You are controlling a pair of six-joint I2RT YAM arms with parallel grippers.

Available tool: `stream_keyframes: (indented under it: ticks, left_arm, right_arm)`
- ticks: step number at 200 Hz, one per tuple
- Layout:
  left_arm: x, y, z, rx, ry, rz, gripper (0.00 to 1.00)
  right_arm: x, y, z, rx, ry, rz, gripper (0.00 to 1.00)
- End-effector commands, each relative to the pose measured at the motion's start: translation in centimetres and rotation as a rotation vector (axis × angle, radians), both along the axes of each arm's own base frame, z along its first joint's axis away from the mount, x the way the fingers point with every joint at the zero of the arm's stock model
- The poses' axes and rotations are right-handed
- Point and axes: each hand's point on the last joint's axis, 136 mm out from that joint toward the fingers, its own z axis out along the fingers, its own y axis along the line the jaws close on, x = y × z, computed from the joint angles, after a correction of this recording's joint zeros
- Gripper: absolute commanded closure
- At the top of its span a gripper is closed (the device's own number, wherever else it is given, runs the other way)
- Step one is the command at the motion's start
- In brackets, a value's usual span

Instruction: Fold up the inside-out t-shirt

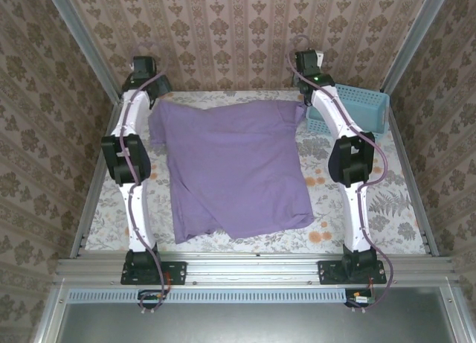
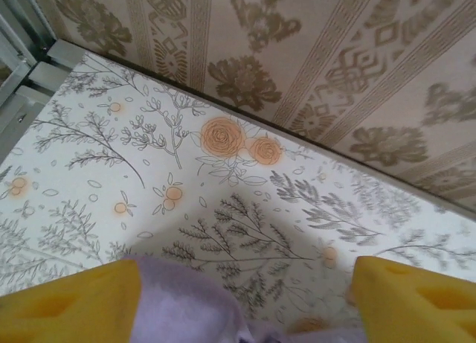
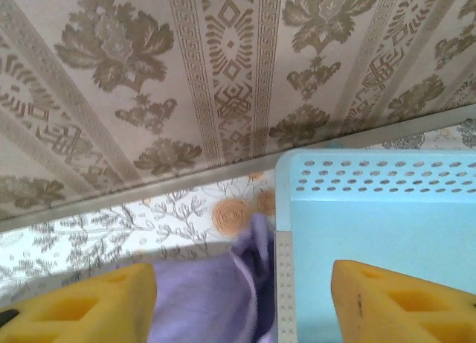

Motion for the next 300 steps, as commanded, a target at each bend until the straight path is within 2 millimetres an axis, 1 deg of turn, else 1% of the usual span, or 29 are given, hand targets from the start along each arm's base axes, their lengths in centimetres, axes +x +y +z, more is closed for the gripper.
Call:
stream_keyframes:
  ticks: [1,12,20,22,24,26,32,48,58,60,66,70,71,81,86,89,108,117,123,133,137,144,151,159,181,208,235,259,300]
  left_arm:
    - [-5.2,0.0,3.5,-0.034,0.11,0.003,0.17]
    - [-7.7,-0.4,4.5,-0.047,0.133,0.015,0.13]
    - [-9.7,-0.7,5.0,-0.054,0.138,0.028,0.11]
    - [-10.1,-0.8,4.3,-0.057,0.153,0.03,0.1]
    - [-10.6,-0.9,4.6,-0.06,0.15,0.035,0.09]
    - [-11.2,-1.0,4.5,-0.062,0.151,0.039,0.09]
    - [-12.9,-1.2,4.8,-0.073,0.142,0.054,0.07]
    - [-17.7,-2.3,4.7,-0.118,0.1,0.07,0.05]
    - [-20.6,-3.1,4.3,-0.137,0.076,0.071,0.04]
    - [-21.3,-3.3,4.3,-0.138,0.071,0.07,0.04]
    - [-23.0,-3.7,3.8,-0.136,0.069,0.069,0.03]
    - [-24.2,-4.0,3.6,-0.133,0.068,0.067,0.03]
    - [-24.5,-4.1,3.4,-0.133,0.071,0.065,0.03]
    - [-27.2,-5.0,2.6,-0.126,0.079,0.039,0.03]
    - [-28.5,-5.5,1.9,-0.122,0.09,0.022,0.03]
    - [-29.2,-5.8,1.7,-0.117,0.097,0.008,0.03]
    - [-33.9,-6.7,-0.9,-0.082,0.173,-0.041,0.03]
    - [-35.9,-7.4,-2.0,-0.067,0.199,-0.08,0.03]
    - [-37.2,-7.8,-2.9,-0.054,0.223,-0.104,0.04]
    - [-39.1,-8.3,-4.4,-0.037,0.27,-0.134,0.05]
    - [-39.9,-9.3,-4.9,-0.028,0.29,-0.175,0.06]
    - [-41.1,-10.1,-5.7,-0.011,0.315,-0.219,0.08]
    - [-42.2,-11.0,-6.3,0.017,0.336,-0.259,0.08]
    - [-43.2,-12.3,-6.5,0.056,0.342,-0.311,0.08]
    - [-45.6,-15.8,-6.8,0.188,0.351,-0.454,0.08]
    - [-47.9,-20.0,-8.2,0.289,0.394,-0.592,0.1]
    - [-50.0,-23.4,-10.2,0.333,0.457,-0.686,0.17]
    - [-51.2,-24.8,-11.6,0.333,0.529,-0.703,0.23]
    - [-52.6,-25.7,-13.7,0.294,0.619,-0.693,0.36]
  right_arm:
    - [-3.7,2.1,5.3,0.008,-0.013,0.079,0.3]
    - [-5.8,3.1,6.7,-0.002,-0.018,0.109,0.28]
    - [-7.5,4.1,7.3,-0.007,-0.016,0.138,0.26]
    - [-8.0,4.3,7.1,-0.008,-0.009,0.143,0.26]
    - [-8.5,4.5,7.5,-0.008,-0.014,0.148,0.26]
    - [-9.0,4.8,7.3,-0.01,-0.007,0.155,0.26]
    - [-10.6,5.4,7.7,-0.006,-0.009,0.172,0.25]
    - [-15.3,7.5,7.3,0.014,-0.004,0.228,0.23]
    - [-18.5,8.8,6.0,0.014,0.029,0.275,0.22]
    - [-19.0,9.2,6.2,0.019,0.017,0.285,0.22]
    - [-20.7,9.9,5.7,0.028,0.019,0.304,0.22]
    - [-22.1,10.4,4.9,0.031,0.035,0.32,0.22]
    - [-22.4,10.5,5.0,0.035,0.031,0.324,0.22]
    - [-25.8,11.5,2.8,0.057,0.071,0.36,0.22]
    - [-27.3,11.9,1.4,0.066,0.098,0.373,0.22]
    - [-28.3,12.0,1.5,0.082,0.091,0.38,0.22]
    - [-33.7,12.9,-2.2,0.092,0.157,0.424,0.21]
    - [-35.8,13.5,-3.7,0.095,0.18,0.444,0.21]
    - [-37.5,13.4,-5.2,0.085,0.221,0.45,0.21]
    - [-39.6,13.6,-7.1,0.096,0.261,0.457,0.21]
    - [-40.4,13.5,-7.9,0.099,0.275,0.453,0.21]
    - [-41.5,13.2,-9.0,0.101,0.292,0.442,0.21]
    - [-42.5,12.8,-10.1,0.103,0.308,0.426,0.21]
    - [-43.3,12.2,-11.1,0.11,0.323,0.402,0.21]
    - [-45.0,10.2,-13.2,0.158,0.353,0.316,0.21]
    - [-46.1,8.0,-14.1,0.212,0.341,0.228,0.21]
    - [-46.5,6.7,-14.2,0.252,0.306,0.194,0.2]
    - [-46.5,6.3,-13.7,0.256,0.288,0.191,0.2]
    - [-46.5,5.9,-13.6,0.238,0.285,0.186,0.2]
